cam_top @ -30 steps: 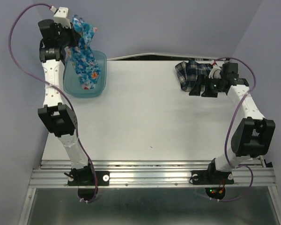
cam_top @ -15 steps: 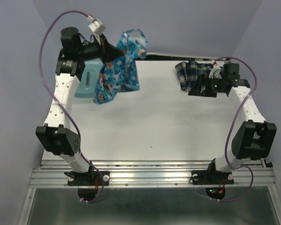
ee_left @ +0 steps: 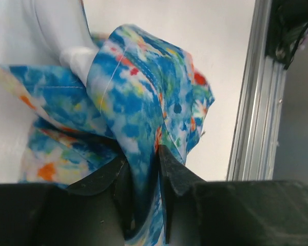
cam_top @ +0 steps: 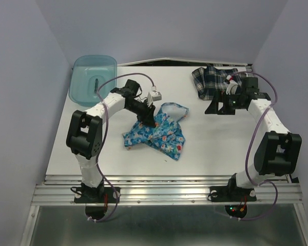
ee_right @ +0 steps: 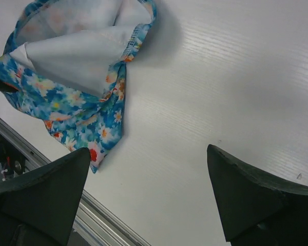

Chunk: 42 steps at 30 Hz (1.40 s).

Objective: Fold and stack the skirts
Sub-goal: Move the skirt to the center of the board, then flatten the skirt out

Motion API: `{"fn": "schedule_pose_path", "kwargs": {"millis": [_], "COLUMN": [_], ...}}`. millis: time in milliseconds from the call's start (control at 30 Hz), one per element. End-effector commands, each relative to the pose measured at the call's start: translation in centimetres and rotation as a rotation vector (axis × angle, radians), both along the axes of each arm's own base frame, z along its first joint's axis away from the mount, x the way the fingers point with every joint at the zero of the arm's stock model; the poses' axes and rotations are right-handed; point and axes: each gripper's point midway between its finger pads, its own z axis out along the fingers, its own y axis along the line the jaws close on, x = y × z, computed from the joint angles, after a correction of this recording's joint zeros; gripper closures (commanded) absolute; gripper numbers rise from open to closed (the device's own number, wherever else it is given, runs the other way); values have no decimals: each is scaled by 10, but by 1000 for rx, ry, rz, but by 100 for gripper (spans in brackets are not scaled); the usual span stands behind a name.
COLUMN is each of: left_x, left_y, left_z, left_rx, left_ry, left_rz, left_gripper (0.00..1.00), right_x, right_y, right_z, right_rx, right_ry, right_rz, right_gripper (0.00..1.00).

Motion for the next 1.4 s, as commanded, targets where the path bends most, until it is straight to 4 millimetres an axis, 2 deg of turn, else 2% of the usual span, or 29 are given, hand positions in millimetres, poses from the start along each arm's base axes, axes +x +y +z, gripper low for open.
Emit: {"fn": "schedule_pose_path", "kwargs": {"millis": [0, 33, 67, 100, 133, 167, 200, 233, 267, 333, 400, 433, 467, 500, 533, 667, 700, 800, 900, 933, 967, 1000, 1067, 1100, 1133, 1233, 1367], "left_x": [-18, -22, -27, -45, -53, -67, -76, -83, -92, -93, -94, -91, -87, -87, -88, -82, -77, -64, -40, -33, -23, -10, 1, 8, 11, 17, 21], "left_y": [26, 27, 29, 31, 30, 38, 27, 26, 33, 26, 36, 34, 35, 35, 34, 21, 16, 12, 15, 17, 17, 23, 24, 19, 17, 6, -2], "left_z": [-15, -19, -14, -30, -25, -42, -44, -39, -52, -49, -59, -56, -55, -52, -44, 5, 27, 54, 74, 71, 76, 63, 56, 64, 52, 52, 34], "left_rx": [152, 179, 196, 253, 258, 318, 318, 316, 353, 351, 401, 398, 409, 405, 394, 286, 235, 193, 160, 165, 156, 192, 209, 191, 212, 180, 194], "left_ry": [-194, -228, -281, -295, -349, -355, -407, -451, -458, -528, -552, -560, -563, -562, -566, -594, -614, -633, -620, -594, -586, -527, -467, -456, -404, -356, -282], "left_rz": [-109, -127, -140, -190, -209, -232, -260, -267, -275, -245, -232, -198, -173, -166, -161, -67, -18, 79, 187, 209, 234, 278, 295, 302, 300, 300, 302], "left_gripper": [62, 62, 62, 62, 62, 62, 62, 62, 61, 61, 57, 50, 48, 37, 34, 32, 32, 32, 32, 31, 30, 30, 30, 30, 30, 28, 27], "right_x": [-12, -13, -17, -16, -17, -18, -17, -17, -15, -14, -11, -12, -12, -13, -14, -26, -27, -29, -28, -28, -27, -27, -27, -26, -28, -26, -30], "right_y": [4, 5, 8, 9, 10, 13, 14, 18, 22, 29, 34, 40, 43, 46, 46, 63, 68, 77, 90, 95, 102, 107, 113, 117, 122, 125, 137], "right_z": [-6, -10, -16, -18, -23, -26, -28, -31, -37, -41, -49, -52, -60, -63, -67, -87, -91, -99, -105, -108, -109, -111, -116, -121, -123, -133, -140], "right_rx": [20, 31, 47, 56, 73, 93, 108, 118, 127, 146, 153, 159, 161, 160, 161, 170, 173, 172, 195, 206, 207, 209, 204, 201, 200, 194, 192], "right_ry": [6, 24, 44, 45, 71, 84, 94, 104, 110, 135, 146, 153, 171, 183, 194, 265, 276, 284, 297, 315, 310, 314, 328, 339, 348, 362, 378], "right_rz": [32, 26, 27, 24, 18, 20, 13, 20, 30, 24, 33, 51, 60, 67, 70, 109, 113, 117, 125, 127, 145, 153, 167, 173, 185, 182, 213], "right_gripper": [0, 0, 0, 0, 0, 0, 1, 1, 2, 2, 3, 4, 5, 6, 8, 17, 18, 20, 21, 22, 23, 23, 25, 25, 26, 28, 36]}}
